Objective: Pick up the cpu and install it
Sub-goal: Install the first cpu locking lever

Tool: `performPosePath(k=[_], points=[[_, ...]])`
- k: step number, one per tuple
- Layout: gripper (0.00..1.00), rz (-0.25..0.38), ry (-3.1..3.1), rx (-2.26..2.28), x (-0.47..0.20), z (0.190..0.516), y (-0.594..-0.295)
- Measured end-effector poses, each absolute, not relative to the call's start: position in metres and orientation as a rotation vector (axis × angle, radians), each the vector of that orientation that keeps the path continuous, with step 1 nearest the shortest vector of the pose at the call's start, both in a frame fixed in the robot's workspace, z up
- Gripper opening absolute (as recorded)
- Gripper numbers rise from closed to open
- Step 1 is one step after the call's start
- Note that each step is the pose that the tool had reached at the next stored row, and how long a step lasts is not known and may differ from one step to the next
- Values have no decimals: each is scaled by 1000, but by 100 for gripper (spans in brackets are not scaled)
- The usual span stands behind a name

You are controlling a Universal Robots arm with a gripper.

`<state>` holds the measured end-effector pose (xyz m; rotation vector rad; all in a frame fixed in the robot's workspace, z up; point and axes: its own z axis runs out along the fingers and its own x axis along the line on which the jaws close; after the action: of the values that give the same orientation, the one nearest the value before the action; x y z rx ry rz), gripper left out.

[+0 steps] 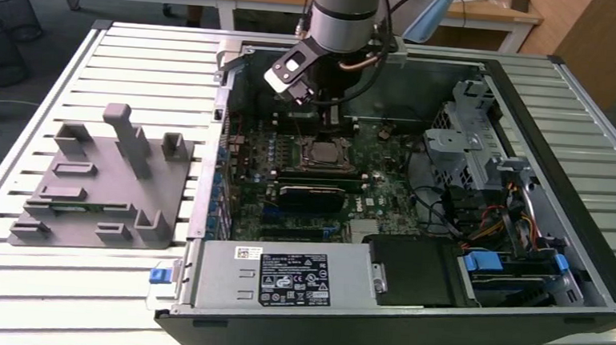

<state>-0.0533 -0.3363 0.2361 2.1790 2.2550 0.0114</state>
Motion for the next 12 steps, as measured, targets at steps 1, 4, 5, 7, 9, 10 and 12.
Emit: performPosePath(k=[1,4,5,7,9,10,12], points=[[11,12,2255,2179,-53,238,-336],[11,12,2255,2179,-53,241,-336],[11,12,2255,2179,-53,244,-336],[11,12,2255,2179,-53,246,-336],[11,12,2255,2179,-53,249,-336],[11,12,2255,2179,-53,251,-336],[11,12,2255,2179,-53,256,-336]])
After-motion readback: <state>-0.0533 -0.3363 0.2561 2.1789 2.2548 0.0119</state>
